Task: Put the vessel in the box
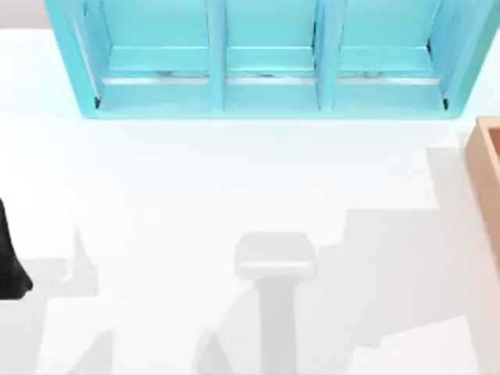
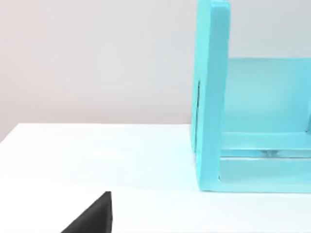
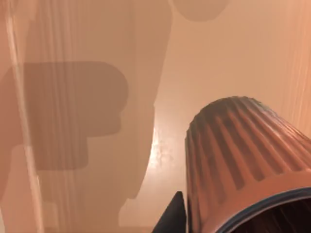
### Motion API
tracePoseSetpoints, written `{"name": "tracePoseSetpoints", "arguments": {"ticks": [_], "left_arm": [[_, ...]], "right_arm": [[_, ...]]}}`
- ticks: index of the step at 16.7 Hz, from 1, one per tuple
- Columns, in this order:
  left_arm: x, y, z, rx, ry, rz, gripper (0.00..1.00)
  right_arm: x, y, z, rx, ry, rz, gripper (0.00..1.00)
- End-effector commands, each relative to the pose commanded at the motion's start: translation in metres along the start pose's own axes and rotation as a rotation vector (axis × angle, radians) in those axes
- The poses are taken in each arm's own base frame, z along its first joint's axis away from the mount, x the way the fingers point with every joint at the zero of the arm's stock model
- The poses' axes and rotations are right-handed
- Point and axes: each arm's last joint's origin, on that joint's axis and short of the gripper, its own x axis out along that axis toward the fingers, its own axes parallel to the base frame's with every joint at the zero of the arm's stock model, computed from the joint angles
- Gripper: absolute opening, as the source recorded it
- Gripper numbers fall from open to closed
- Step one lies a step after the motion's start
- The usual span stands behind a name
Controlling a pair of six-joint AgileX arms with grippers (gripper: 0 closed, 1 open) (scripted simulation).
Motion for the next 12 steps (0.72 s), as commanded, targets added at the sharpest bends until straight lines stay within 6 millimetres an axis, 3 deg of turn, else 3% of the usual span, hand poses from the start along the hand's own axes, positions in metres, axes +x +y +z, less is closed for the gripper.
{"name": "tracePoseSetpoints", "arguments": {"ticks": [4, 8, 12], "left_arm": [[0.000, 0.000, 0.000, 0.000, 0.000, 0.000, 1.00], [0.000, 0.000, 0.000, 0.000, 0.000, 0.000, 1.00], [0.000, 0.000, 0.000, 0.000, 0.000, 0.000, 1.00]], "right_arm": [[0.033, 0.000, -0.002, 0.001, 0.001, 0.000, 0.00], [0.036, 0.000, -0.002, 0.001, 0.003, 0.002, 0.00], [0.036, 0.000, -0.002, 0.001, 0.003, 0.002, 0.30]]}}
